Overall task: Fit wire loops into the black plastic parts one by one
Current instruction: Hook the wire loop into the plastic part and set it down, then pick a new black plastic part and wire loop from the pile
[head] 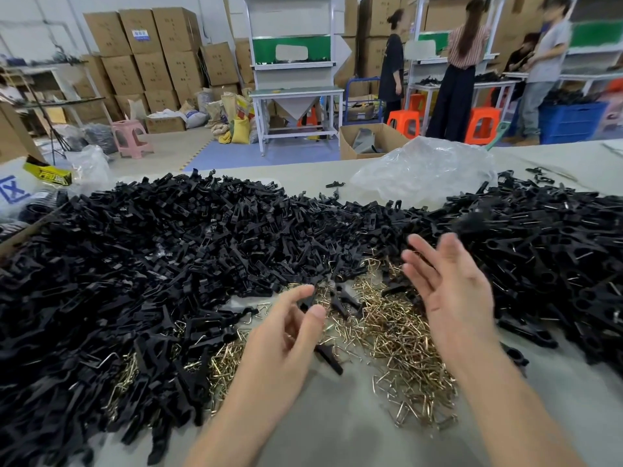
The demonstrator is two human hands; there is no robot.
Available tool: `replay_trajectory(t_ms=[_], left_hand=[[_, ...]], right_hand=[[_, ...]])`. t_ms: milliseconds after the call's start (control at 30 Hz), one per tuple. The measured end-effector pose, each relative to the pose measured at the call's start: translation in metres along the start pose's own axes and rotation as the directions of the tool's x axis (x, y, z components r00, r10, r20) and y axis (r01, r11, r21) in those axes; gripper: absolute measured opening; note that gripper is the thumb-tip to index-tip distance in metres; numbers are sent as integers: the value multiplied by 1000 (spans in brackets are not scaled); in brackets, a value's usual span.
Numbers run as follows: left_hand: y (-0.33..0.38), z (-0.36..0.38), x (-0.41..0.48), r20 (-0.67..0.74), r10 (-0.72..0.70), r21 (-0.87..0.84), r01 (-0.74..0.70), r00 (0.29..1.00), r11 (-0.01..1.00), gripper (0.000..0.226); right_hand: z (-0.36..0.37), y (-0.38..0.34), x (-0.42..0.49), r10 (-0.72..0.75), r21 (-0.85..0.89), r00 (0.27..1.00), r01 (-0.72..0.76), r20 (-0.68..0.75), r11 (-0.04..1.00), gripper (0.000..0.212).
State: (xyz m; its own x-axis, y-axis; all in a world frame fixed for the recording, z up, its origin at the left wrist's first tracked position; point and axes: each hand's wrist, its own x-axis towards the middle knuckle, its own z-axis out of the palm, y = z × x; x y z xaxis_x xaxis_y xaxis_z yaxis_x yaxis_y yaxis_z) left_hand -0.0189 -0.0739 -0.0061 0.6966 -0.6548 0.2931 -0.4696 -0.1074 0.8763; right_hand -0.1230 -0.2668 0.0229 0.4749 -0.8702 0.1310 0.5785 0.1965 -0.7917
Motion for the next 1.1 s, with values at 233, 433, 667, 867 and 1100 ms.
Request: replay_trajectory(t_ms=[233, 433, 667, 867, 1100], left_hand=[[-26, -24, 7, -297, 80, 827, 214, 952, 520, 45], [-33, -34, 13, -252, -26, 895, 243, 967, 375, 36], [-40, -36, 19, -204, 179, 914, 122, 963, 387, 15], [-34, -33, 16, -327, 202, 815, 167, 923, 554, 18], [-6, -19, 13, -322, -10, 161, 66, 947, 985, 12]], right_hand=[[13, 20, -15, 132, -248, 966, -75, 221, 966, 35], [19, 43, -43, 89, -741, 796, 508, 599, 440, 38], [16, 51, -43, 231, -721, 685, 676, 691, 154, 44], [12, 58, -43, 272, -688, 655, 725, 705, 35, 34], [23, 45, -39, 188, -685, 846, 251, 498, 683, 23]])
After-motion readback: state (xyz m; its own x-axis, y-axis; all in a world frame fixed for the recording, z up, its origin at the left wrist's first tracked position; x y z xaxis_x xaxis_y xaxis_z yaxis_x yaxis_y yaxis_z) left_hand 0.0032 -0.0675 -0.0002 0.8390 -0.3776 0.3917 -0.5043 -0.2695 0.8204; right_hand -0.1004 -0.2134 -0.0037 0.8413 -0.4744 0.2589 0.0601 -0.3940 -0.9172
